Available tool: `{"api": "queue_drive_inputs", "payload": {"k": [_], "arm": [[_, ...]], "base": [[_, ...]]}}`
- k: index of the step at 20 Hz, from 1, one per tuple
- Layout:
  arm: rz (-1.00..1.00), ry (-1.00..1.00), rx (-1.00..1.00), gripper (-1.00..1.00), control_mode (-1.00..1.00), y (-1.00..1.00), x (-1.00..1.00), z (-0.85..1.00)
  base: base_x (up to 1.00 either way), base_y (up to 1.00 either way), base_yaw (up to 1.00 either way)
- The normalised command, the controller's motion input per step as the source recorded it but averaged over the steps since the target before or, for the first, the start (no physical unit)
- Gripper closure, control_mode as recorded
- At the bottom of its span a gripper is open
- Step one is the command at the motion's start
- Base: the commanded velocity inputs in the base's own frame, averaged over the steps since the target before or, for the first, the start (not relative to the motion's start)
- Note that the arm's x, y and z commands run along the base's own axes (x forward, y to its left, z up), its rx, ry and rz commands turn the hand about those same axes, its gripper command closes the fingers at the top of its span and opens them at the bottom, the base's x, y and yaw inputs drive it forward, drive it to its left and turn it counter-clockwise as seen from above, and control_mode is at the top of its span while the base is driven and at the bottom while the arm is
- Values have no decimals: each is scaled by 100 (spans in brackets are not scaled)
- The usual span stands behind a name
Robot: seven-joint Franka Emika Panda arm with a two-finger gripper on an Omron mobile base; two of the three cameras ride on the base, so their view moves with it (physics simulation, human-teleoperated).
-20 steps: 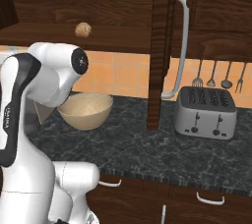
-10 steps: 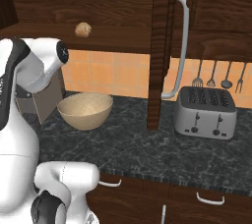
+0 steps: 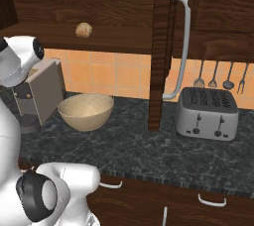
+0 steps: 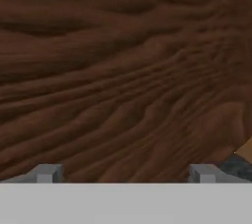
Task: Open the cabinet, pick up the bread from the cabinet and place it in the basket. Then move the basket to the dining counter.
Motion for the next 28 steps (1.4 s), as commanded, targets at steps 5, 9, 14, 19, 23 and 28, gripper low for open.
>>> {"api": "queue_drive_inputs", "payload": {"k": [5, 9, 14, 19, 23, 28], "arm": [[9, 0, 0, -100, -100, 99, -53, 0], [1, 0, -4, -100, -100, 100, -49, 0], [0, 0, -8, -100, -100, 100, -30, 0], [0, -3, -5, -100, -100, 70, -11, 0], [-2, -10, 1, -100, -100, -24, -5, 0], [-22, 0, 0, -100, -100, -96, -6, 0]], "base": [[0, 0, 0], [0, 0, 0], [0, 0, 0], [0, 0, 0], [0, 0, 0], [0, 0, 0]]}}
